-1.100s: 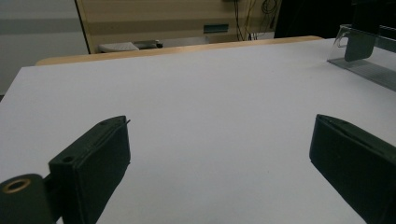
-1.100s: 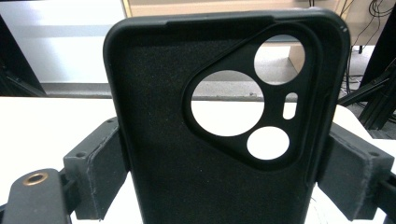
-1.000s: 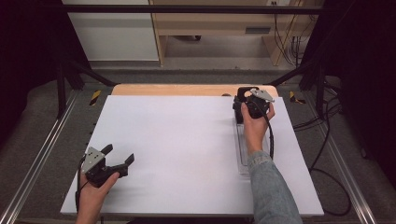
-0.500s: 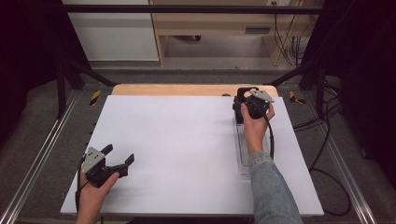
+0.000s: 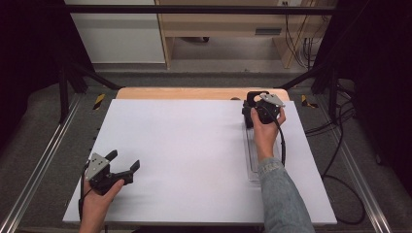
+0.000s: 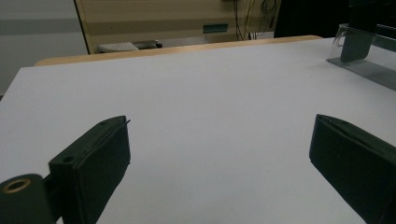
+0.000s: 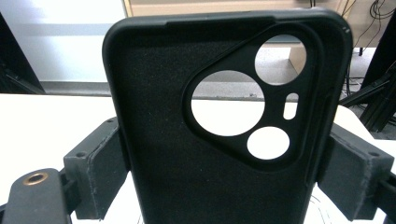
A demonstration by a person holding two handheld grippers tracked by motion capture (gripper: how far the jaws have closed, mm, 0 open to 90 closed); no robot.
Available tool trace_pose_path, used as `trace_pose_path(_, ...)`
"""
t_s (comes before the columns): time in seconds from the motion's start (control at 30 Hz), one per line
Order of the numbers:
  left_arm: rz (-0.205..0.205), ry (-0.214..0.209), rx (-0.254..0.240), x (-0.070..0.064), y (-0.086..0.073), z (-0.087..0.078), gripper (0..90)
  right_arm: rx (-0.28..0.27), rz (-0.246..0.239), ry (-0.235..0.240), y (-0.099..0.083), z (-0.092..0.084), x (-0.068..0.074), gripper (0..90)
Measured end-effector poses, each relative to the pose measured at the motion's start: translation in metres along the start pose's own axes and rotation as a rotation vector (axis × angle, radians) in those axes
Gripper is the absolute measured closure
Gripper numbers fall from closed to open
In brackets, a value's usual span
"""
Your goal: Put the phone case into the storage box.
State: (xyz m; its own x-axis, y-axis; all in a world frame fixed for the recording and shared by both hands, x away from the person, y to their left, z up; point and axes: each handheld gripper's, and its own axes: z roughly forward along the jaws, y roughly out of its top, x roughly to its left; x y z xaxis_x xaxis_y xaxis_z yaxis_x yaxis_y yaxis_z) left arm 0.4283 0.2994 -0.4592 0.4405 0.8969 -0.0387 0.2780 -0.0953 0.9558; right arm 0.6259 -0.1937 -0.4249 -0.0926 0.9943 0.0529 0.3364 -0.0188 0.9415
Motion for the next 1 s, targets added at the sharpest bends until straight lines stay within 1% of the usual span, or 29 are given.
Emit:
trace_pose_path(0.1, 0.002, 0.006, -0.001, 0.0004, 0.0002, -0.0005, 5.4, -0.001, -0.01, -0.002, -0.0007, 0.0006, 0.0002, 13.0)
trace_pose_path(0.2, 0.002, 0.006, -0.001, 0.0005, 0.0002, -0.0005, 5.4, -0.006, -0.009, -0.003, -0.0013, 0.0009, 0.0002, 13.0)
trace_pose_path(0.3, 0.0, 0.001, -0.003, 0.0003, 0.0003, -0.0007, 5.5, -0.009, -0.026, -0.017, -0.0019, 0.0014, -0.0001, 13.1)
trace_pose_path(0.57, 0.001, 0.001, -0.006, 0.0, 0.0005, -0.0005, 5.6, -0.014, -0.011, -0.022, -0.0027, 0.0016, -0.0019, 13.0)
trace_pose_path(0.73, 0.0, 0.004, -0.007, 0.0007, 0.0006, -0.001, 5.6, -0.023, -0.011, -0.027, -0.0027, 0.0017, -0.0015, 13.0)
trace_pose_path(1.0, 0.0, 0.001, -0.005, 0.0002, 0.0005, -0.0009, 5.6, -0.015, -0.012, -0.026, -0.0025, 0.002, -0.0018, 12.8)
